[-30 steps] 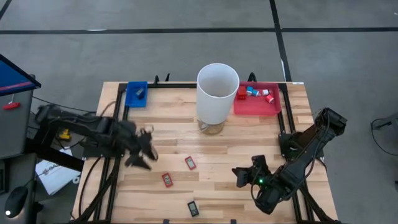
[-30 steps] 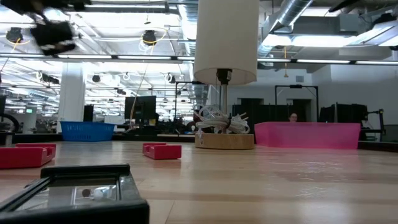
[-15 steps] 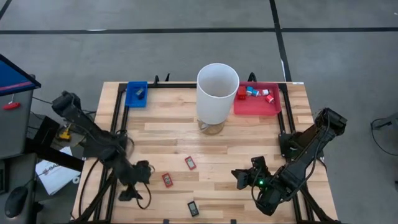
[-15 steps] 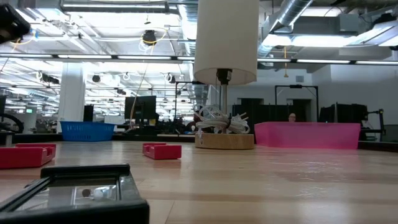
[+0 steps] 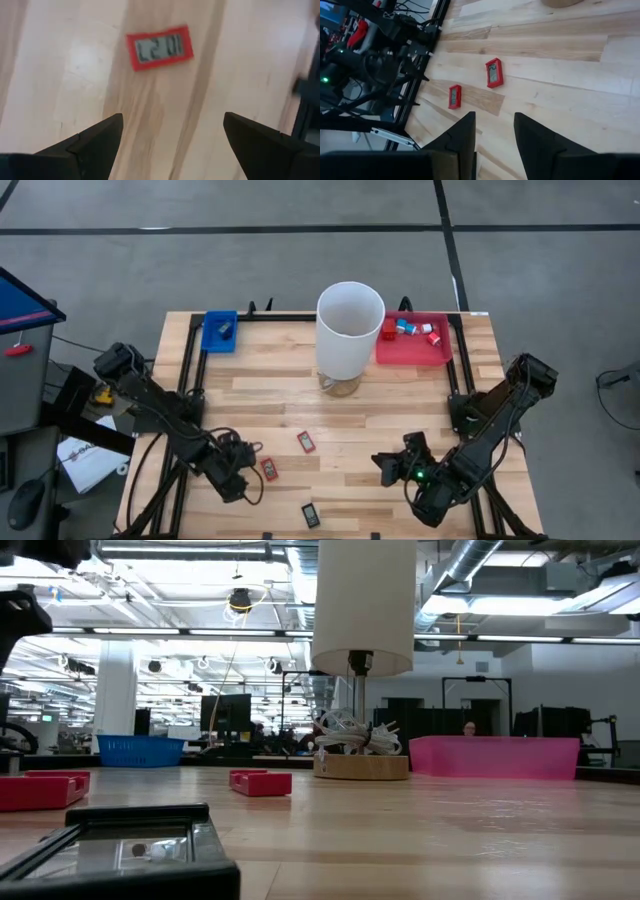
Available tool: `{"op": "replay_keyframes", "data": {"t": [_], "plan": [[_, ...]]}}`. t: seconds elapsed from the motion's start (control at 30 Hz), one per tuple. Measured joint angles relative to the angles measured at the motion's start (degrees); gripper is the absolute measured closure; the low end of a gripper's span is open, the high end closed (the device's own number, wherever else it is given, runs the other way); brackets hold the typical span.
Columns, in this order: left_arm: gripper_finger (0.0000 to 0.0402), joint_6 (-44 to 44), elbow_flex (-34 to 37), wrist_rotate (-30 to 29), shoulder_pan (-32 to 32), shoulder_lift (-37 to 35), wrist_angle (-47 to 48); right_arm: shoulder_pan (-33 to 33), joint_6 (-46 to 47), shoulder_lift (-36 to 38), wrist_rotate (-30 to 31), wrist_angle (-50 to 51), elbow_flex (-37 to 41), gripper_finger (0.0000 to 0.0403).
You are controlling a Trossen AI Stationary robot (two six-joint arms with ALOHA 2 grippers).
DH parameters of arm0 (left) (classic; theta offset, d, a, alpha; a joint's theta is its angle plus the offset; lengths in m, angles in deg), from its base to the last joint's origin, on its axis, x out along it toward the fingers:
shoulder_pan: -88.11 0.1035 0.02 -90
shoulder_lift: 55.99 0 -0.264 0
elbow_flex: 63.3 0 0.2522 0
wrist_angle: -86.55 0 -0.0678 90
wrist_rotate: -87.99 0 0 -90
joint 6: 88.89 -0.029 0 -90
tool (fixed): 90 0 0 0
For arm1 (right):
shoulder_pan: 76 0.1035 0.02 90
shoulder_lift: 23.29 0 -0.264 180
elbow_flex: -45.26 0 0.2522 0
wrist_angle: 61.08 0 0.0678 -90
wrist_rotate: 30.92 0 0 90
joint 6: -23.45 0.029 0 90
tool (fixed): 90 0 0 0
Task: Pick & Place Office items
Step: Put the left red digital timer into the blue bin
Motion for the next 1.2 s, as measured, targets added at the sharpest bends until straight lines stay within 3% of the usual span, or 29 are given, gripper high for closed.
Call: {"op": "replay_keyframes", "data": {"t": [0.17, 0.33, 0.5, 0.77, 1.2], "plan": [[0.0060, 7.2, 0.0, -4.6, 0.6, 1.4, -1.6, 0.3, -3.0, 0.0, 0.0, -0.9, 0.0, 0.0275], [0.0044, -0.3, 0.0, -0.9, 2.0, 6.9, -9.2, 0.8, -5.7, 0.0, 0.1, -1.2, 0.0, 0.0275], [0.0010, -2.2, 0.1, 3.9, 5.6, 9.4, -10.0, 2.1, -7.8, 0.0, 0.5, -1.9, 0.0, 0.0275], [0.0003, -2.2, 0.1, 0.8, 9.5, 8.0, -8.2, 3.5, -7.8, 0.0, 2.4, 0.6, 0.0, 0.0275], [0.0002, 0.4, 0.0, -0.2, 9.5, 9.5, -10.6, 3.5, -7.7, 0.0, 2.7, 2.6, 0.0, 0.0275]]}}
